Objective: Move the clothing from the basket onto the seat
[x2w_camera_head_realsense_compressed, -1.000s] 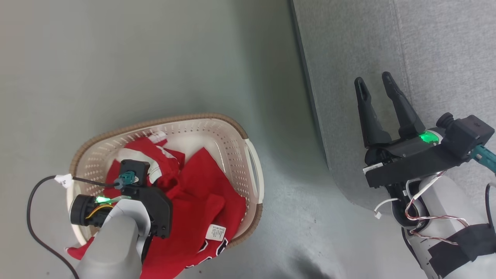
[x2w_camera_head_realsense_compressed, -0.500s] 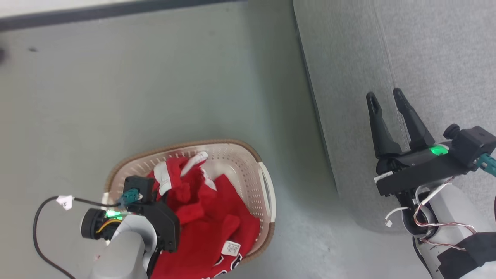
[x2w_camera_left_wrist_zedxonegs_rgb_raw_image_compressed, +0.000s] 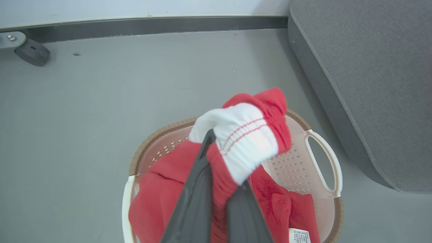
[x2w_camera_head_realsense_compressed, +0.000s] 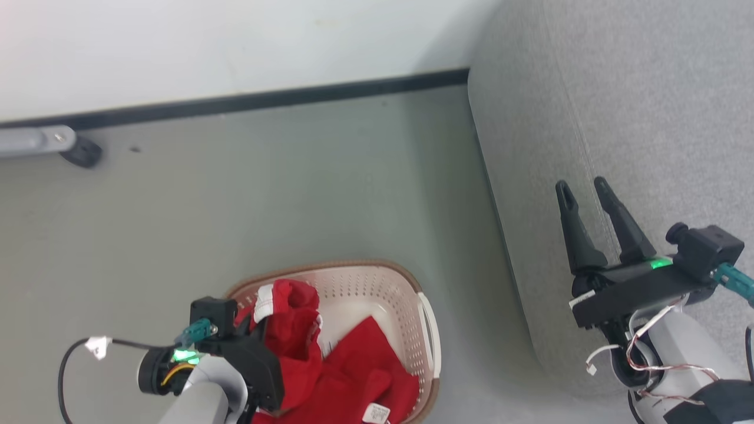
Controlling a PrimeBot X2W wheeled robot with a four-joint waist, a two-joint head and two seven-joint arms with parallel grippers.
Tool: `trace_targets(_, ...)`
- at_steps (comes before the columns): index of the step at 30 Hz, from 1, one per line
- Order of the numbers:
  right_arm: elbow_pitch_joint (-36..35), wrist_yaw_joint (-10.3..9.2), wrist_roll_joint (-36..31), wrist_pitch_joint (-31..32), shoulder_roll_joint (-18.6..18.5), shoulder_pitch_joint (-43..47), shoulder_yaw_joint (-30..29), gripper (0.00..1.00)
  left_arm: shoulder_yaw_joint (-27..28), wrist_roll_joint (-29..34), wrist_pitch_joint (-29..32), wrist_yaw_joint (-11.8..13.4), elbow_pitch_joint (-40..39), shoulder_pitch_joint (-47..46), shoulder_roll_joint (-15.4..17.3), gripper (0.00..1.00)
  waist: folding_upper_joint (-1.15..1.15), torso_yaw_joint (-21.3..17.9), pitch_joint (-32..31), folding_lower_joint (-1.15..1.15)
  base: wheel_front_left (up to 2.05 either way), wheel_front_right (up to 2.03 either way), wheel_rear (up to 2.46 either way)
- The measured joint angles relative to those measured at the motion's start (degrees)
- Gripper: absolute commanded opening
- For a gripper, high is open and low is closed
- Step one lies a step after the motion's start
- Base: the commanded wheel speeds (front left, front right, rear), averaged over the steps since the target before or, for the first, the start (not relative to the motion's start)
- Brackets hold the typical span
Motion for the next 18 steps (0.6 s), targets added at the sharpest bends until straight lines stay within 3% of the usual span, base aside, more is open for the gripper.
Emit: trace_targets(18, 0.54, 0.00, 1.33, 0.01, -0.98, 7.66, -0.11, 1.00, -3.93, -4.45, -0.71, -0.08, -11.10, 4.92, -0.02, 0.00, 0.00, 4.14, -12.06, 0.01, 0.00, 0.00, 0.00)
